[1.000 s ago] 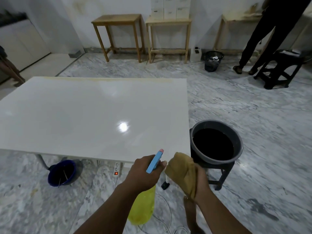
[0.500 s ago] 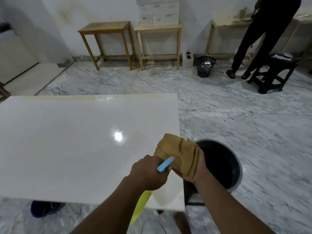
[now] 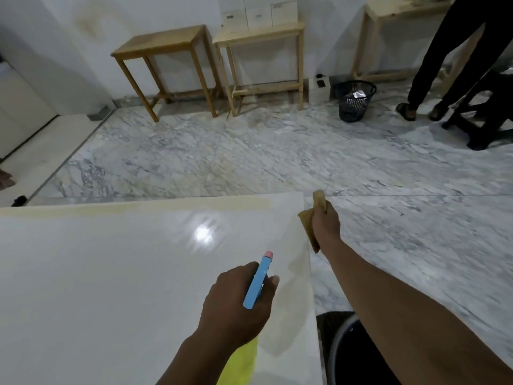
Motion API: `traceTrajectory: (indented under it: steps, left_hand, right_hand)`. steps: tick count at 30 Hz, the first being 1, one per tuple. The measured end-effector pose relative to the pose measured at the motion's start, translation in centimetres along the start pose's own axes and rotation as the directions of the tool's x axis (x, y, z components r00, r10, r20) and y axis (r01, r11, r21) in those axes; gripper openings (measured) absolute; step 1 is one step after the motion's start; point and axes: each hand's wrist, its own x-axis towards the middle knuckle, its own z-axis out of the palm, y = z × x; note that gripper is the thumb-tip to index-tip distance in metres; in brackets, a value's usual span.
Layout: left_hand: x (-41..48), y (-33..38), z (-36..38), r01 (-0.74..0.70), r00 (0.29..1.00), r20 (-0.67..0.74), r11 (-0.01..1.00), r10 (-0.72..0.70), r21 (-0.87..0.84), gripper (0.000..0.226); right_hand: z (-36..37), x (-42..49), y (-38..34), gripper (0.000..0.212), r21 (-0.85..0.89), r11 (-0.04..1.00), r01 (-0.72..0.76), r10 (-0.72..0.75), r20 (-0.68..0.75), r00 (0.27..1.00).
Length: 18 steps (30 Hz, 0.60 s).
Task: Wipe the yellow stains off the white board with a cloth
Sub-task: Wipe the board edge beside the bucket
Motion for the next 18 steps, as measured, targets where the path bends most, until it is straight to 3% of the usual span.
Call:
traceTrajectory:
  steps: [4, 7, 9, 14, 18]
  left_hand:
    - [3.6, -0.3, 0.3, 0.04, 0.998, -0.044, 0.988, -0.047, -0.149, 0.037]
    - [4.9, -1.2, 0.9, 0.04, 0.997, -0.062, 0.982, -0.052, -0.187, 0.034]
    - [5.3, -1.5, 1.3, 0.043, 0.997, -0.058, 0.979, -0.056, -0.197, 0.036]
    - [4.3, -1.6, 1.8, 0.048, 0.997, -0.043, 0.977, -0.059, -0.209, 0.035]
    - [1.9, -1.3, 1.5, 0.035, 0.998, -0.044, 0.982, -0.044, -0.186, 0.036]
  right_hand:
    - [5.0, 6.3, 0.7, 0.055, -0.148, 0.986, 0.083, -0.074, 0.066, 0.995]
    - [6.7, 8.4, 1.9, 0.065, -0.417, 0.897, 0.146, -0.085, 0.162, 0.983]
    - [6.6, 8.6, 2.6, 0.065, -0.487, 0.842, 0.233, -0.147, 0.209, 0.967]
    - [5.5, 6.3, 4.5, 0.06, -0.5, 0.794, 0.346, -0.261, 0.233, 0.937]
    - [4.0, 1.3, 7.5, 0.061, -0.433, 0.833, 0.345, -0.277, 0.214, 0.937]
